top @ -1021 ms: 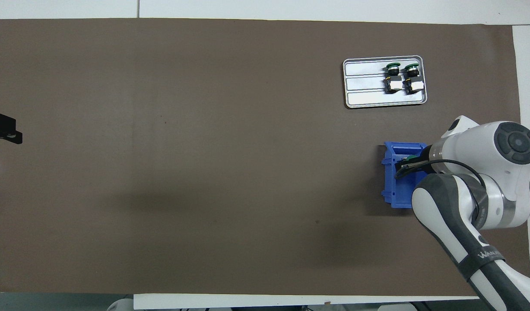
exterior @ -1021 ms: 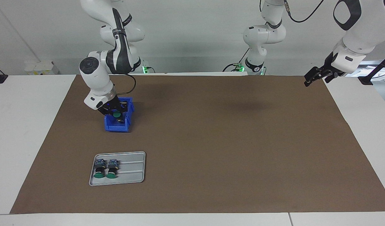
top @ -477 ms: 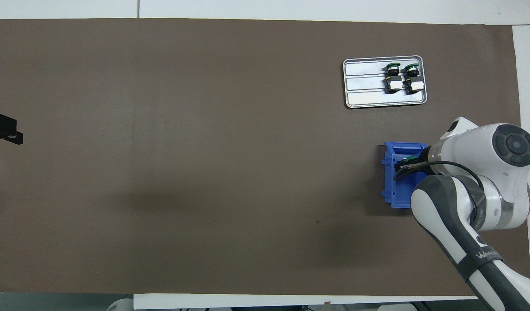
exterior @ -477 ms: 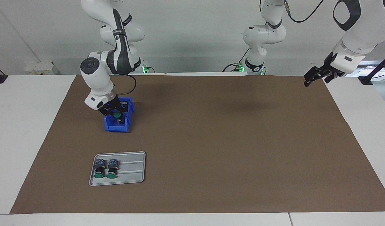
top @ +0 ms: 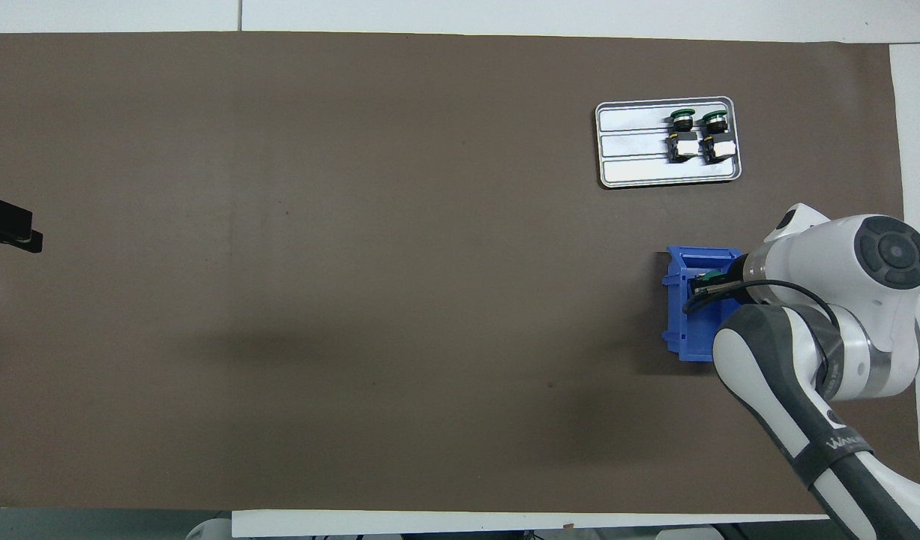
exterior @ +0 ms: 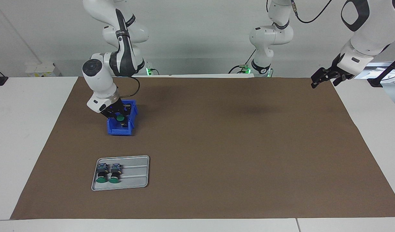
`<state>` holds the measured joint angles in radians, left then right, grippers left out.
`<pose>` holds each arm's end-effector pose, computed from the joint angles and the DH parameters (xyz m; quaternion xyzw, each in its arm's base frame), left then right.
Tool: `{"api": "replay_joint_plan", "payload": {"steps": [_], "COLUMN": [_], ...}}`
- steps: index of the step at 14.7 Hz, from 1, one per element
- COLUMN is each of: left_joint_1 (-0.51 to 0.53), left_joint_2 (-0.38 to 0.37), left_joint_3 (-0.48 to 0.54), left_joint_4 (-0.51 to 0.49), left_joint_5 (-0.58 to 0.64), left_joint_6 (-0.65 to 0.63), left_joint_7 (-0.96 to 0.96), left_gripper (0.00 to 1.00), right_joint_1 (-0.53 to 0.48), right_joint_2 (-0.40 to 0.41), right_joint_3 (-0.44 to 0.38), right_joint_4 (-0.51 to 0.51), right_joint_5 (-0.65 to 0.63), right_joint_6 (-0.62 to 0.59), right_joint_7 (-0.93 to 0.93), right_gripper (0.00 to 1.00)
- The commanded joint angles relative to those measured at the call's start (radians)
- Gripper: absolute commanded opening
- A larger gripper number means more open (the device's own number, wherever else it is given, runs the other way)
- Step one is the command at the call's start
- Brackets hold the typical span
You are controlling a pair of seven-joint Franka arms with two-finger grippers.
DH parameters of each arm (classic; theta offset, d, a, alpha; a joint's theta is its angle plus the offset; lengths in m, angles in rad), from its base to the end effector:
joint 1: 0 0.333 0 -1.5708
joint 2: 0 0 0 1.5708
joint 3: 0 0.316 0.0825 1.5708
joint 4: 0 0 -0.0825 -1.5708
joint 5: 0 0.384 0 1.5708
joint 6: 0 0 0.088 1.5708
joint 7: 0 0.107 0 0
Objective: Place and press button with both arms
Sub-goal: 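Lower the green item into the blue bin and open the right gripper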
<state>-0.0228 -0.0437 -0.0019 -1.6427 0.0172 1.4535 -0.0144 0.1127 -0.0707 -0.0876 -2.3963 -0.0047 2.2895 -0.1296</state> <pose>0.5262 -0.0110 0.6053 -0.9973 0.0047 0.0725 0.0101 0.4801 0.0120 0.3408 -0.9967 -0.0790 0.0181 0.0023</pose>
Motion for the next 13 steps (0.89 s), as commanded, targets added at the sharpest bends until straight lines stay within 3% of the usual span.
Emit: {"api": "replay_joint_plan", "payload": {"steps": [1, 7, 10, 11, 13], "left_joint_1": [-0.006, -0.005, -0.005, -0.002, 0.003], "left_joint_2": [-0.024, -0.024, -0.024, -0.024, -0.024], "left_joint_3": [0.0, 0.0, 0.003, 0.003, 0.003], "left_joint_4": [-0.023, -0.023, -0.023, -0.023, -0.023], "left_joint_5": [0.007, 0.007, 0.007, 0.007, 0.007], "left_joint_6": [0.011, 0.01, 0.008, 0.008, 0.008], "left_joint_7": [0.002, 0.002, 0.002, 0.002, 0.002], "left_gripper": [1.0, 1.0, 1.0, 1.0, 1.0], "right_joint_1": [-0.005, -0.007, -0.007, -0.007, -0.01], "right_joint_2": [-0.012, -0.029, -0.032, -0.027, -0.026], "right_joint_3": [0.005, 0.005, 0.005, 0.005, 0.005], "right_joint_4": [0.012, 0.089, 0.247, 0.313, 0.414], "right_joint_5": [0.003, 0.002, 0.002, 0.002, 0.002], "right_joint_6": [-0.016, -0.136, -0.318, -0.384, -0.481], "right_joint_7": [0.008, 0.005, 0.011, 0.011, 0.011], "right_gripper": [0.49, 0.49, 0.51, 0.56, 1.0]}}
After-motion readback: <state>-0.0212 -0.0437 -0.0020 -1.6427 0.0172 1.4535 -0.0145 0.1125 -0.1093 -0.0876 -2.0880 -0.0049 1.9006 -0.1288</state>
